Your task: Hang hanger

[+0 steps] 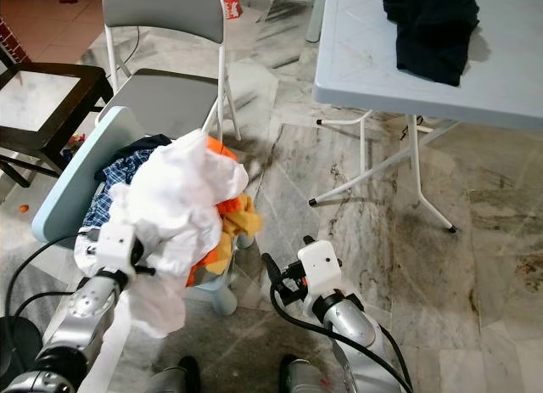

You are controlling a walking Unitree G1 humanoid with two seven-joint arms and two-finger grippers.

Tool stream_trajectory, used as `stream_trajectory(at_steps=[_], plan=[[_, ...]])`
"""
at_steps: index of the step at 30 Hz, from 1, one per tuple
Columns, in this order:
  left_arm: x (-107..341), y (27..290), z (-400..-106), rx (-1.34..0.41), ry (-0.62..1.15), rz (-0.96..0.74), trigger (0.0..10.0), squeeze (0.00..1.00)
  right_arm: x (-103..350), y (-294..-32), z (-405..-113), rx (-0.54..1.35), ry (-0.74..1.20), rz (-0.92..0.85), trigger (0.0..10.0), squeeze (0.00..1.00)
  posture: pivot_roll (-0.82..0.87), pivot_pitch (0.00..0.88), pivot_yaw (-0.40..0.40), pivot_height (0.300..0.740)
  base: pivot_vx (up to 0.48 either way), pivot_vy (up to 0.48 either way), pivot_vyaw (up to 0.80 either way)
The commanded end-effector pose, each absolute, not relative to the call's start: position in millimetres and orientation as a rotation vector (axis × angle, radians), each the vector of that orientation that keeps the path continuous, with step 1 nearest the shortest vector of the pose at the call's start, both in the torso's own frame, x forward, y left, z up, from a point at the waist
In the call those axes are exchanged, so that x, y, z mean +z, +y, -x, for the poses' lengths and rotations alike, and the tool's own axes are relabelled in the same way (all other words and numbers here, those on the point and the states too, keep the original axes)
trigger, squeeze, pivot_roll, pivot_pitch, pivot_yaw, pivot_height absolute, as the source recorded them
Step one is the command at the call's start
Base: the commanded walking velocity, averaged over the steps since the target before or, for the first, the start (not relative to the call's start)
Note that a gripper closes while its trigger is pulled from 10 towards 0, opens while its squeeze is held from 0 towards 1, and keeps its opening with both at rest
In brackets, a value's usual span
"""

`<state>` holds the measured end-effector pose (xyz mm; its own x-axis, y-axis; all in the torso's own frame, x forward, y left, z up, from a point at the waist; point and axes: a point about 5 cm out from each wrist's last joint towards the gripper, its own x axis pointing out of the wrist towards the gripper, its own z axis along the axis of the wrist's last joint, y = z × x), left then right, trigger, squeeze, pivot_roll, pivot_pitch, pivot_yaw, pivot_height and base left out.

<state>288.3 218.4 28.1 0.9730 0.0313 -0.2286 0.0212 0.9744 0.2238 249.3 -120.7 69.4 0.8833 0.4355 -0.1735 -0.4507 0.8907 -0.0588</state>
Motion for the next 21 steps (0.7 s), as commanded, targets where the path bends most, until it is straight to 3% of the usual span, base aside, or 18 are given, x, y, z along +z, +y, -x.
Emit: stream_trajectory(at_steps=[1, 8, 16, 17, 18, 19, 20, 21], plan=[[8, 230, -269, 0.053, 0.335, -0.243, 0.0, 0.00, 64, -121, -247, 0.470, 0.185, 0.097, 10.0, 0.00, -0.04, 0.241, -0.019, 0.740, 0.000, 0.000, 0.00], [2, 225, -260, 0.051, 0.352, -0.243, 0.0, 0.00, 63, -121, -247, 0.473, 0.187, 0.100, 10.0, 0.00, -0.04, 0.241, -0.021, 0.740, 0.000, 0.000, 0.00], [37, 242, -292, 0.156, 0.252, -0.257, 0.0, 0.00, 62, -123, -246, 0.467, 0.191, 0.102, 10.0, 0.00, -0.05, 0.244, -0.022, 0.740, 0.000, 0.000, 0.00], [47, 247, -299, 0.177, 0.218, -0.277, 2.2, 0.00, 61, -123, -246, 0.465, 0.191, 0.102, 10.0, 0.00, -0.05, 0.243, -0.020, 0.740, 0.000, 0.000, 0.00], [51, 248, -301, 0.182, 0.207, -0.286, 2.2, 0.00, 61, -123, -246, 0.465, 0.191, 0.102, 10.0, 0.00, -0.05, 0.243, -0.020, 0.740, 0.000, 0.000, 0.00], [54, 249, -303, 0.188, 0.197, -0.294, 7.1, 0.00, 61, -123, -246, 0.465, 0.191, 0.102, 10.0, 0.00, -0.05, 0.244, -0.018, 0.740, 0.000, 0.000, 0.00], [58, 252, -305, 0.211, 0.181, -0.306, 10.0, 0.00, 61, -123, -246, 0.464, 0.191, 0.101, 10.0, 0.00, -0.05, 0.243, -0.019, 0.740, 0.000, 0.000, 0.00], [62, 256, -307, 0.233, 0.167, -0.316, 10.0, 0.00, 61, -123, -246, 0.464, 0.191, 0.101, 10.0, 0.00, -0.05, 0.244, -0.019, 0.740, 0.000, 0.000, 0.00]])
